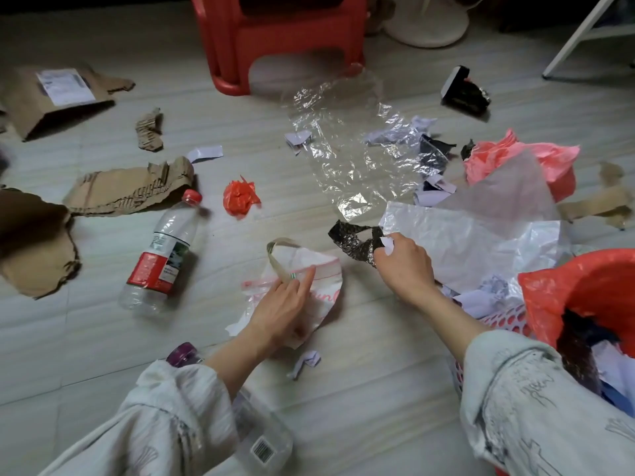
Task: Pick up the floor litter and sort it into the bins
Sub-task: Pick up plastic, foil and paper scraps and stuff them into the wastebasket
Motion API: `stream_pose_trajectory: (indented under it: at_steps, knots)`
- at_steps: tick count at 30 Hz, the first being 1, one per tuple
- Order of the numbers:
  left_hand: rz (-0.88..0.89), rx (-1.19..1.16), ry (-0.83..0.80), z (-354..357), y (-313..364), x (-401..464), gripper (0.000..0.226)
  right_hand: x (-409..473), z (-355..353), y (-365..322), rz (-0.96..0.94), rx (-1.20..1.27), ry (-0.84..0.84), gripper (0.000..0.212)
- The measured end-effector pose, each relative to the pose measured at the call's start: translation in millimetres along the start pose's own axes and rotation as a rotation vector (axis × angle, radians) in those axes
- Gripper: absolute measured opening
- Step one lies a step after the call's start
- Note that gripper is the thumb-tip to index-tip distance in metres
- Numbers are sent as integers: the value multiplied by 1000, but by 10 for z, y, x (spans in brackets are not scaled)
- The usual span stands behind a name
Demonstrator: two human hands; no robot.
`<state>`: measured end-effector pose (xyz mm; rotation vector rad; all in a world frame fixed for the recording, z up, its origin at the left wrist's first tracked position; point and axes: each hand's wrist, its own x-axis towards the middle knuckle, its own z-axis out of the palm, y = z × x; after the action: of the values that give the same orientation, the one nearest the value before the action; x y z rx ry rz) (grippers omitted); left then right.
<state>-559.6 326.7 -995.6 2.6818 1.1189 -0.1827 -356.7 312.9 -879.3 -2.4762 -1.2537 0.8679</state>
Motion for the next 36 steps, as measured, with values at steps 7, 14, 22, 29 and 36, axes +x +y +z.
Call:
stream_pose_trajectory:
  at_steps: [7, 14, 22, 29, 36]
  knots:
    - [-304, -193, -95, -114, 98, 86, 73, -40, 89, 43, 31, 4, -24, 37]
    - [-326, -114, -111, -210, 24, 214, 37, -2, 51, -12, 21, 28, -9, 30]
    - [-296, -202, -112, -242, 98, 131, 23, -17, 32, -75, 25, 60, 50, 19]
    - [-418, -448, 289, -577, 101, 91, 22, -101, -253, -234, -20, 195, 175, 23]
    - [-506, -1018, 642, -1700, 631, 454, 36, -257, -1225, -369, -54, 515, 449, 33]
